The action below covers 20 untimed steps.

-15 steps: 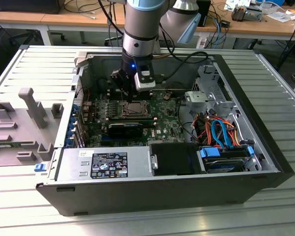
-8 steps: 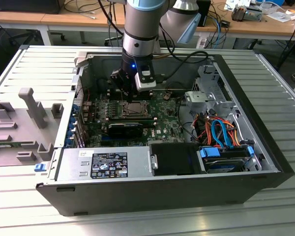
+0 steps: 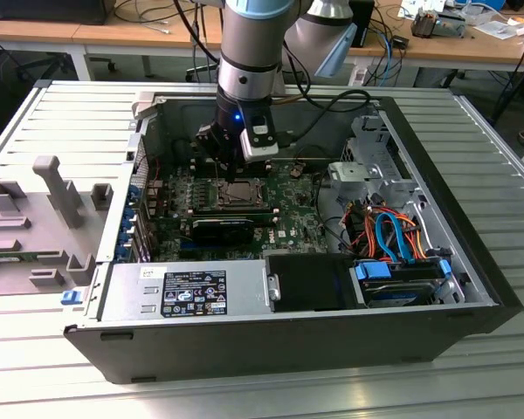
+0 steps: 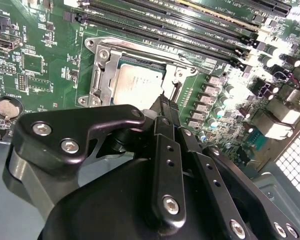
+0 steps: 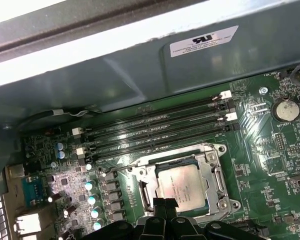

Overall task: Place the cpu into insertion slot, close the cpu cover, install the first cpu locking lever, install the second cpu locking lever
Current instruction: 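Install the first cpu locking lever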

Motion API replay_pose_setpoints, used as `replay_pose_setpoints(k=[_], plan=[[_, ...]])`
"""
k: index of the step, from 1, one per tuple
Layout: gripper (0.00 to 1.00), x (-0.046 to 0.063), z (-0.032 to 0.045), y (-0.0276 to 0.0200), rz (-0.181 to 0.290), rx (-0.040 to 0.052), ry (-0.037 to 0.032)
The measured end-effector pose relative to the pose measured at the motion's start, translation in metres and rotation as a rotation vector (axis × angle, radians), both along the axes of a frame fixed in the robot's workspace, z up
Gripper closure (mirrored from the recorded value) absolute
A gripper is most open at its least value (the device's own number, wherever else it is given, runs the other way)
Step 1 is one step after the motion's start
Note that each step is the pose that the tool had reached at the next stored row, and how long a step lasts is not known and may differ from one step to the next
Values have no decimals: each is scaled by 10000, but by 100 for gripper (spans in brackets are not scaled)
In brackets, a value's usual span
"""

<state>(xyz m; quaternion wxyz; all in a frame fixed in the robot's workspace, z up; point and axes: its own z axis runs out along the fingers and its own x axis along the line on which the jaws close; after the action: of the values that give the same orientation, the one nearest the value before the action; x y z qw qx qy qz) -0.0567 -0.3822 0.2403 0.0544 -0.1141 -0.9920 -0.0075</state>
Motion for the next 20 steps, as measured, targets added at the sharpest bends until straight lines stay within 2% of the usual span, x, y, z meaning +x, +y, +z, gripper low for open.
replay_pose_setpoints(k=[20], plan=[[89, 0, 0, 0, 569, 6, 0]])
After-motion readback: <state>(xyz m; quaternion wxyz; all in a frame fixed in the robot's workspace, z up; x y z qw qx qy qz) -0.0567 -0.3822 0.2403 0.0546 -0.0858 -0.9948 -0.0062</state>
